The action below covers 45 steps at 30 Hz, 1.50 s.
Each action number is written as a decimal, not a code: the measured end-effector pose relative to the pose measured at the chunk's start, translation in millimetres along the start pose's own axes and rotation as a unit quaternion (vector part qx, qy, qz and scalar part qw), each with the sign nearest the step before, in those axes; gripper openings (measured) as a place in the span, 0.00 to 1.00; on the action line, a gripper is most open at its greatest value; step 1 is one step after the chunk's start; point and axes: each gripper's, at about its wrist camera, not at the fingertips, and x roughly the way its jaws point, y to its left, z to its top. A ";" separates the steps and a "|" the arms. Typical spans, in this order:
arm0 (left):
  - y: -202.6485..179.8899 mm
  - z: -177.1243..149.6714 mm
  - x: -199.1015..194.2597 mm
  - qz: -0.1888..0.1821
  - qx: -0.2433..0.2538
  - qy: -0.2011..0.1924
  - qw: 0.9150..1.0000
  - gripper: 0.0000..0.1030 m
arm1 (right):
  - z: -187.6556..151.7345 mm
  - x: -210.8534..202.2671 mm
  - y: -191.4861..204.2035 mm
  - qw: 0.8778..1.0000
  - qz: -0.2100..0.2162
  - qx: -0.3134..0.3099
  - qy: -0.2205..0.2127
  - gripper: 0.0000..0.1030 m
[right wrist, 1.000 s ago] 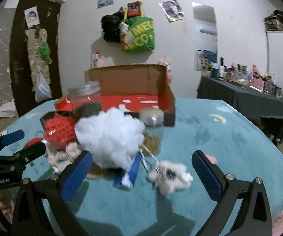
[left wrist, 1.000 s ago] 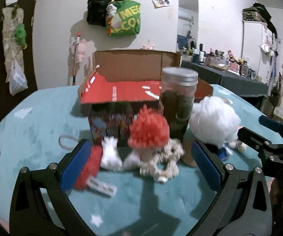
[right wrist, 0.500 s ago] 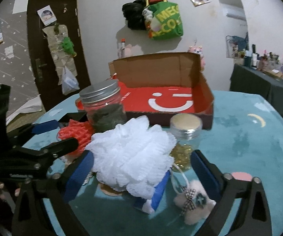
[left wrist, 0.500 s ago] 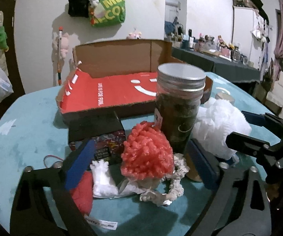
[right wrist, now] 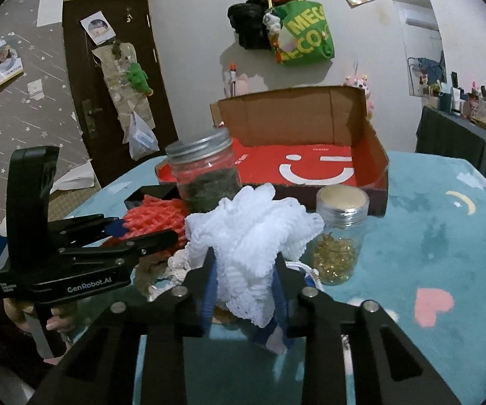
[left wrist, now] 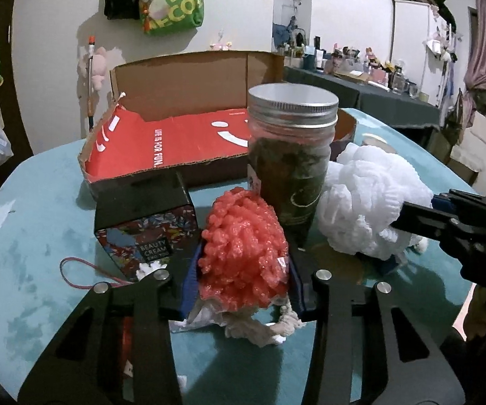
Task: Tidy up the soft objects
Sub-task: 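Grasp the red-orange mesh ball with the left tool while the right tool grasps the white pouf, then lift both held items and carry them into the red-lined cardboard box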
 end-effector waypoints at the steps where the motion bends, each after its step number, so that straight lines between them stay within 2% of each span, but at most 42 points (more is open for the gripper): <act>1: -0.1 0.4 -2.0 0.000 0.000 -0.002 1.000 0.39 | -0.1 -2.4 0.8 1.000 -0.002 -0.002 -0.004 0.27; 15: -1.8 7.5 -44.8 -0.003 -0.003 -0.038 0.999 0.39 | 9.2 -41.4 9.5 0.998 -0.012 -0.018 -0.054 0.24; 24: 5.5 26.8 -72.7 0.002 0.000 -0.079 0.997 0.39 | 32.6 -66.9 10.6 0.995 -0.021 -0.028 -0.098 0.24; 32: 15.0 53.3 -82.4 0.006 0.006 -0.101 0.995 0.39 | 62.8 -75.6 6.1 0.990 -0.030 -0.045 -0.128 0.24; 39: 25.1 81.5 -71.3 -0.007 0.017 -0.094 0.995 0.39 | 95.5 -68.5 -3.2 0.989 -0.022 -0.059 -0.135 0.24; 45: 30.2 108.6 -51.0 -0.017 0.036 -0.071 0.997 0.39 | 122.1 -43.5 -13.1 0.991 -0.015 -0.081 -0.110 0.24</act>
